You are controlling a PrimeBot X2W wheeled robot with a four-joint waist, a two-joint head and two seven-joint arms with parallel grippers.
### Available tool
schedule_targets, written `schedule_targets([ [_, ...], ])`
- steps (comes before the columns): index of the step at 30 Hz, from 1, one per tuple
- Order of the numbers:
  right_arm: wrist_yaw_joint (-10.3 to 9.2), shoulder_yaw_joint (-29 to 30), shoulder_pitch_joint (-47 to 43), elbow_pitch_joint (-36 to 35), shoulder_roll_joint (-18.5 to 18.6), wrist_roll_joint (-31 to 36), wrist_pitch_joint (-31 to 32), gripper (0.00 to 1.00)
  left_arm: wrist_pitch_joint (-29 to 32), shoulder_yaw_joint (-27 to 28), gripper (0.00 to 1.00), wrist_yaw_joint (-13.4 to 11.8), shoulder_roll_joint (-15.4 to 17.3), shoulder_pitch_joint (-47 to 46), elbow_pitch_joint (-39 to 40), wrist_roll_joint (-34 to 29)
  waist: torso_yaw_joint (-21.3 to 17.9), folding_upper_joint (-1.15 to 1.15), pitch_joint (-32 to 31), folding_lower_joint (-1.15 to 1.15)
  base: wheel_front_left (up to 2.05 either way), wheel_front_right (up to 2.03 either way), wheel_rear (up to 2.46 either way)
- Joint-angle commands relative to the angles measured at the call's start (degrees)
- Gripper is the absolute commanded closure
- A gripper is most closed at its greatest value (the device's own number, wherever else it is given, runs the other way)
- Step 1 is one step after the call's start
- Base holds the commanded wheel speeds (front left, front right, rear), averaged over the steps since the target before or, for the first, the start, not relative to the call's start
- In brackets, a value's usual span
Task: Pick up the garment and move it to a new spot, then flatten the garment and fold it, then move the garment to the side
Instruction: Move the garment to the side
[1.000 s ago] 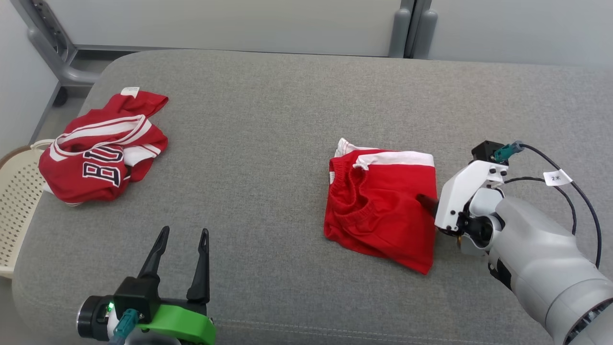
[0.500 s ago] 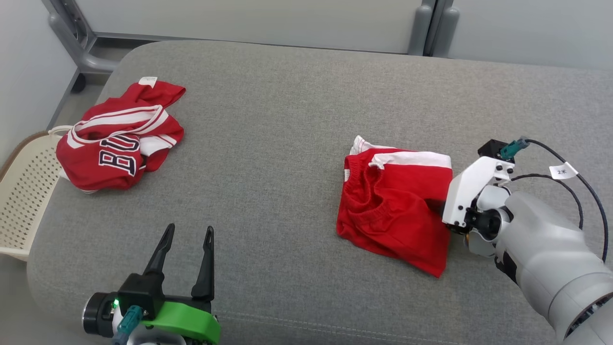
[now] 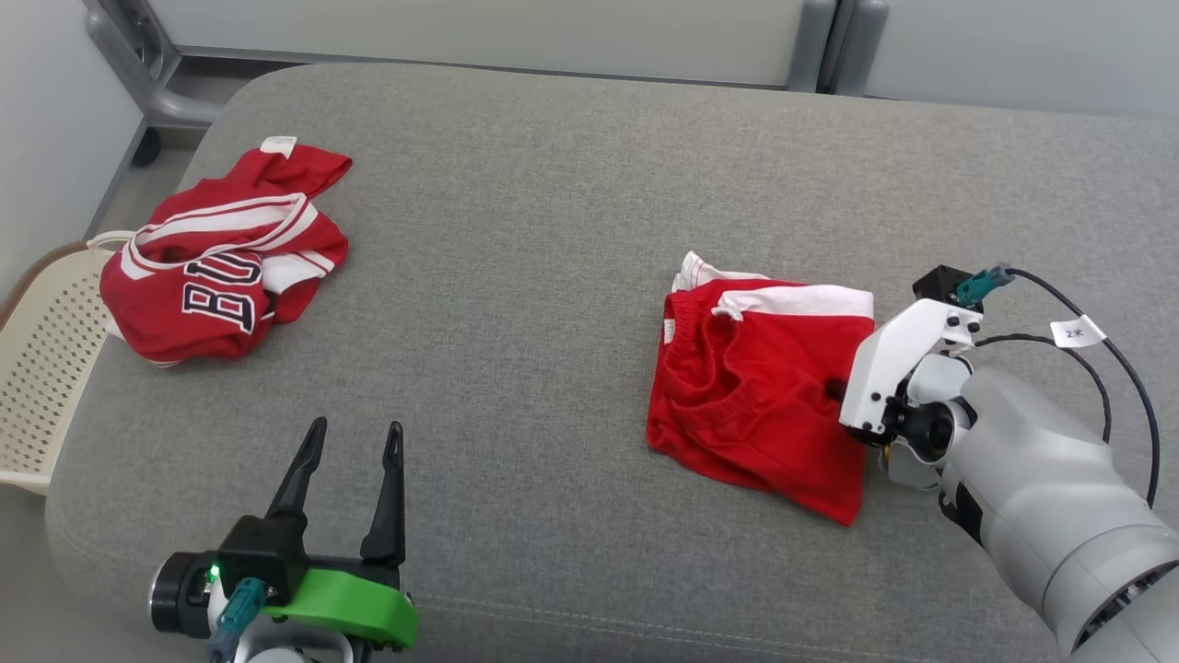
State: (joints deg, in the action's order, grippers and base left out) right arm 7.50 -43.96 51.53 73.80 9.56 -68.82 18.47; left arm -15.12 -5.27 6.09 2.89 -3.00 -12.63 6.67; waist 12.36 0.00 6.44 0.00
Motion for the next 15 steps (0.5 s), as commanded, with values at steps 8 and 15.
schedule_targets([
  [8,-0.03,-0.2,2.2,0.2,2.6,0.9,-2.0,1.0,0.0,1.5,0.0,0.1,0.1,-0.3,1.4,-1.3,-2.8,0.0,-0.3,0.0,0.0,0.0,0.0],
  [15,-0.03,-0.9,5.2,0.2,6.6,2.0,-2.6,1.0,0.1,3.1,0.0,-0.5,0.5,-1.0,1.9,-2.1,-4.3,0.0,0.7,0.0,0.0,0.0,0.0],
])
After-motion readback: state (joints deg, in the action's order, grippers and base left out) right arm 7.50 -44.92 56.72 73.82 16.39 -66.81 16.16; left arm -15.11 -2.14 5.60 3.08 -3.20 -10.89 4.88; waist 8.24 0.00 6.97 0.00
